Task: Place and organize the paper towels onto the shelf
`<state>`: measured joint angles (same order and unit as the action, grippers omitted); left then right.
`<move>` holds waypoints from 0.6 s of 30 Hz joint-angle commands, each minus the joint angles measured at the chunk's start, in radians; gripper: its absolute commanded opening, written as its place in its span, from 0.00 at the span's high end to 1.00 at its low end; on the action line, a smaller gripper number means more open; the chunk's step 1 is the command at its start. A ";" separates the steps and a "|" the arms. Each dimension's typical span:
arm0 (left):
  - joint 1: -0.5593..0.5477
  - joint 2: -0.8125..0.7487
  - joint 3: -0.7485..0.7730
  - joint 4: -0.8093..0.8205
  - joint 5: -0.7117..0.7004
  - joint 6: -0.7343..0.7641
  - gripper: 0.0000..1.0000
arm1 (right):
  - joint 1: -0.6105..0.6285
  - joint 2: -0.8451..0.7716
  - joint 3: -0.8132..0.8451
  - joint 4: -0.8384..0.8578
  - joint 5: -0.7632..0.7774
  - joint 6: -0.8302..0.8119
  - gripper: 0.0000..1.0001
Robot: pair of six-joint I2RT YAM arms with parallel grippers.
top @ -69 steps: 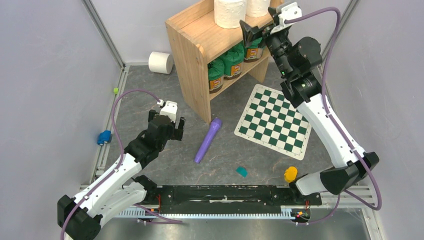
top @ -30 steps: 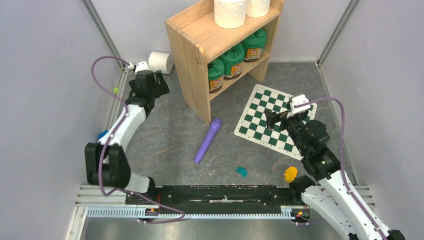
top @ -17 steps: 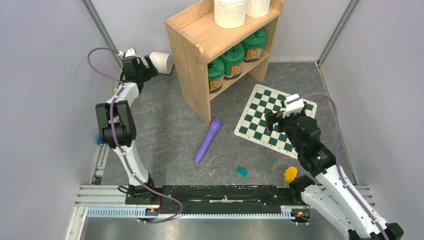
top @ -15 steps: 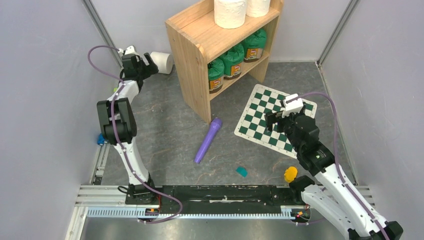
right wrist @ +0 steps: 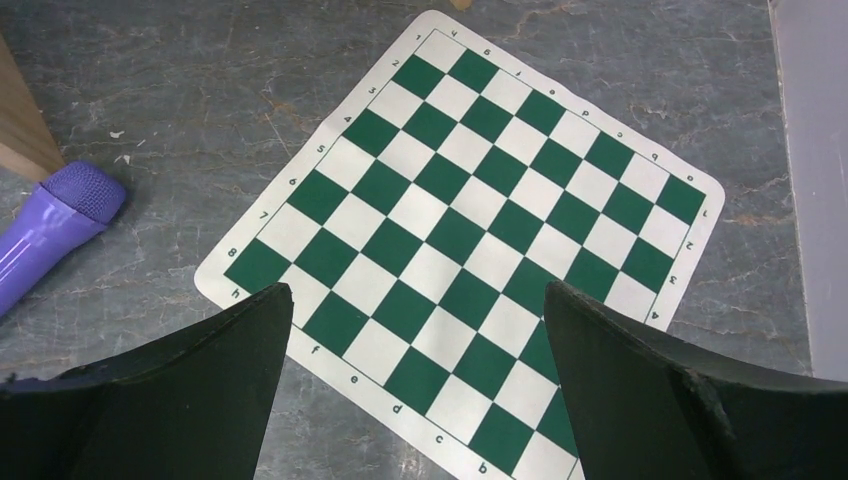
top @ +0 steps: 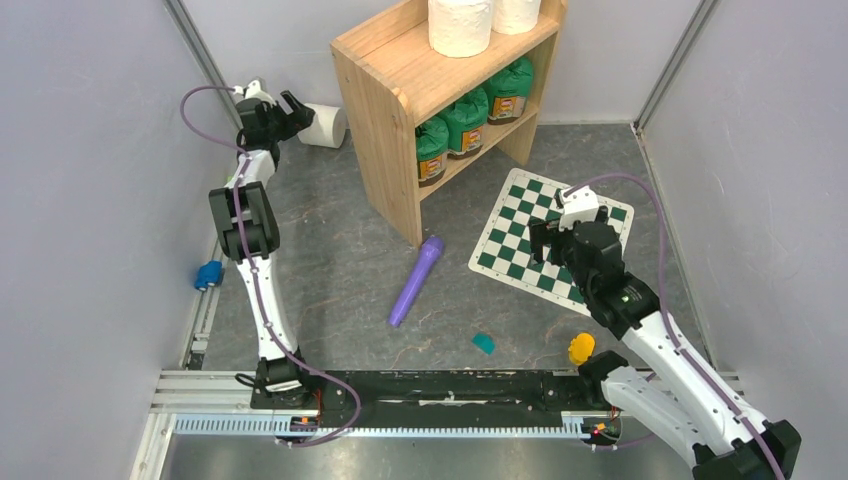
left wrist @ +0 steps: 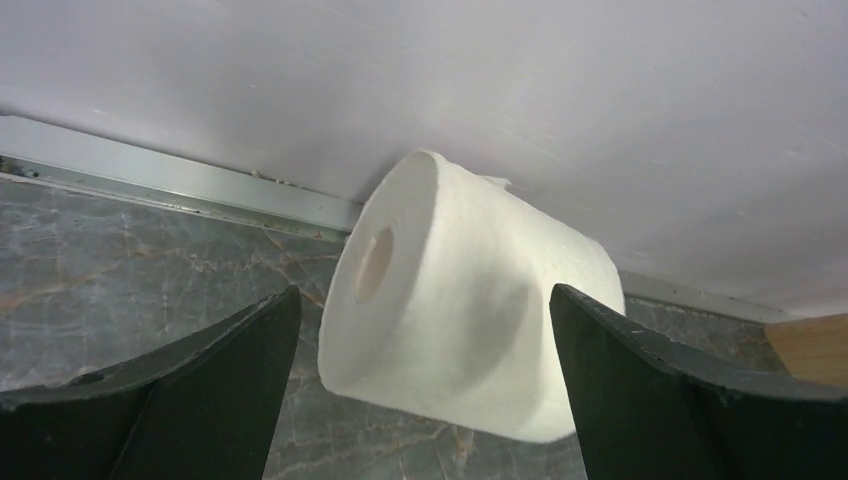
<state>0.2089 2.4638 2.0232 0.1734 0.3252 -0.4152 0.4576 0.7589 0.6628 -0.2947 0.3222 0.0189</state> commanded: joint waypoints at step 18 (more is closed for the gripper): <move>0.021 0.016 -0.093 0.333 0.310 -0.363 0.26 | 0.000 0.142 0.109 0.015 0.034 -0.029 0.02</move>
<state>0.2317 2.5649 1.9869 0.4034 0.5659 -0.7040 0.4576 0.8955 0.7242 -0.3054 0.3386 0.0238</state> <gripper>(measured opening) 0.753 0.980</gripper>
